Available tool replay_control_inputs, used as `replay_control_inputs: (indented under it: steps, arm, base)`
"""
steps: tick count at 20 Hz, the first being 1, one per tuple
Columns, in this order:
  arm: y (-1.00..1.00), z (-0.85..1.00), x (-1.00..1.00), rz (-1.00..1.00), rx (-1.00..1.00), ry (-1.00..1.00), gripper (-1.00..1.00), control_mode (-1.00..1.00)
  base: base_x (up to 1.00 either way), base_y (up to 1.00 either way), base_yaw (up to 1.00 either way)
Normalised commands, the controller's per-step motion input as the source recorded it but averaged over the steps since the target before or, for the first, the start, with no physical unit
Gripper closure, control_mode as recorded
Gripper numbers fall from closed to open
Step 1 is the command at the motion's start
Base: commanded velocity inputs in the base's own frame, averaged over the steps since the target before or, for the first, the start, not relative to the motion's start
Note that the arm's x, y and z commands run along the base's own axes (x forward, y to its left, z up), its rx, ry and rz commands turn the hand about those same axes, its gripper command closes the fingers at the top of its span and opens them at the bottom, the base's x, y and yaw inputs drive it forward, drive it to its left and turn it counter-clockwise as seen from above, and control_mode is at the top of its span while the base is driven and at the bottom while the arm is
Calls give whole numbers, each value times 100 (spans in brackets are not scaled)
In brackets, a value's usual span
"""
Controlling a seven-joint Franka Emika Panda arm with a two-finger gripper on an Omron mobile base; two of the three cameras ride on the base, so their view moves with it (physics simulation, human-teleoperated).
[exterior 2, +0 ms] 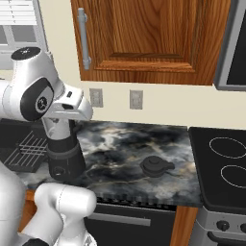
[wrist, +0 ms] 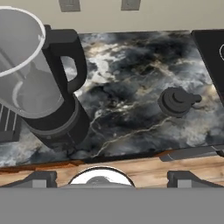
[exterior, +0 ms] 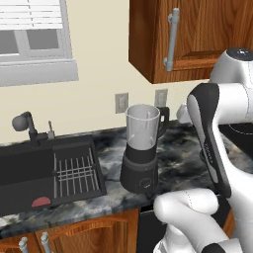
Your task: Grab the onion and garlic from the fridge, place them in the blender, close the lid, and turn on the blender to create a marinade.
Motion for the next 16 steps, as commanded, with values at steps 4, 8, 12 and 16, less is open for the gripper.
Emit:
replay_control_inputs:
  steps: [4, 8, 12, 16]
  arm:
    - [0, 0, -8, 0, 0, 0, -100, -100]
    - [0, 0, 0, 0, 0, 0, -100, 100]
    - [0, 0, 0, 0, 0, 0, -100, 100]
    - [0, 0, 0, 0, 0, 0, -100, 100]
  base:
    - [0, 0, 0]
    - [-51, -12, -4]
    - [-76, -46, -18]
    - [-62, -84, -18]
